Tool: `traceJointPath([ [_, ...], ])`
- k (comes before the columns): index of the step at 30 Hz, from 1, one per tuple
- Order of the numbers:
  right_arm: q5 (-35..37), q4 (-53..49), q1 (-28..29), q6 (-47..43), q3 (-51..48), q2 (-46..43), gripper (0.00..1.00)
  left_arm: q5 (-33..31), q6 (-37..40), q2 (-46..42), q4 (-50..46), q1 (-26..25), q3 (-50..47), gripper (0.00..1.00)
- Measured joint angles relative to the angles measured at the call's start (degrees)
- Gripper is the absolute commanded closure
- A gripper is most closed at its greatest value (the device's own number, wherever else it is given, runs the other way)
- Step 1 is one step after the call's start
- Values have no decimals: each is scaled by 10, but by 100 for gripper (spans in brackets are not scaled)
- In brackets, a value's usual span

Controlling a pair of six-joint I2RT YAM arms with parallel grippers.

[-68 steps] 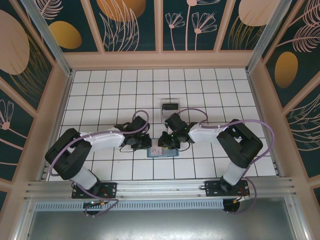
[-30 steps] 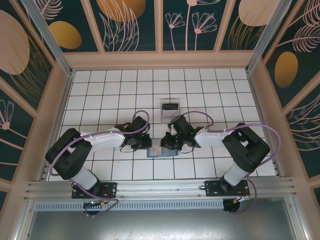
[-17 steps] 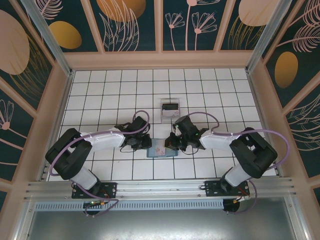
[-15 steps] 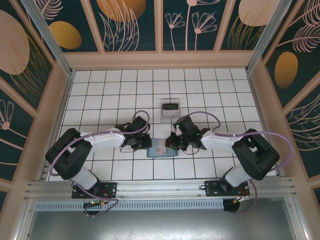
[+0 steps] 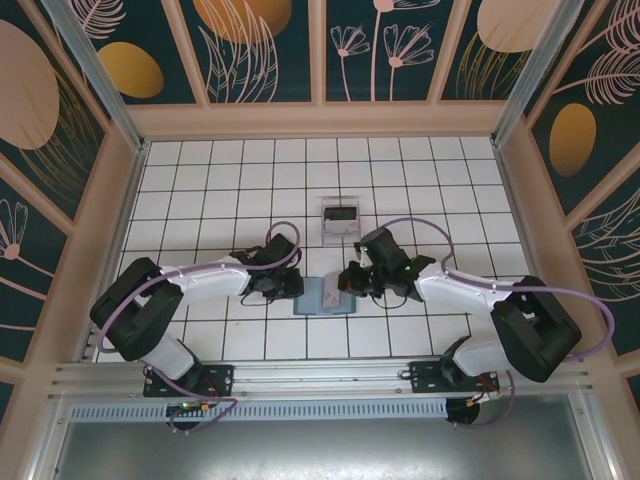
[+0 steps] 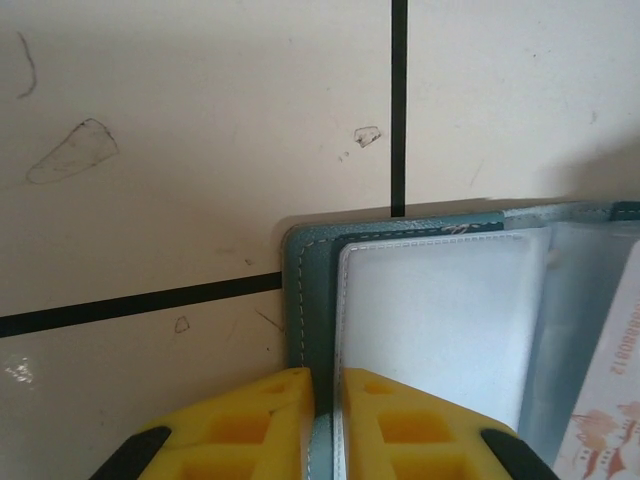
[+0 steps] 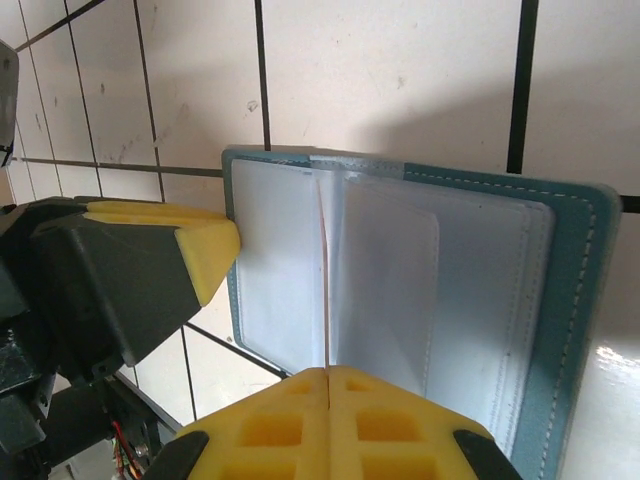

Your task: Take the credit cards out of the card holder

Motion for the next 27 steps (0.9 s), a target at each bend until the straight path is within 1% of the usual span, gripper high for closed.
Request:
traceJointPath([
  [16,37,-57,-23,-55,61,-57,100,-32,7,-16,-40,0,3,79],
  [23,70,-97,-36,-122,89,-58,100,-33,9,-16,-41,0,3,79],
  [27,94,-124,-45,-185,114,-58,100,-33,11,-16,-41,0,3,79],
])
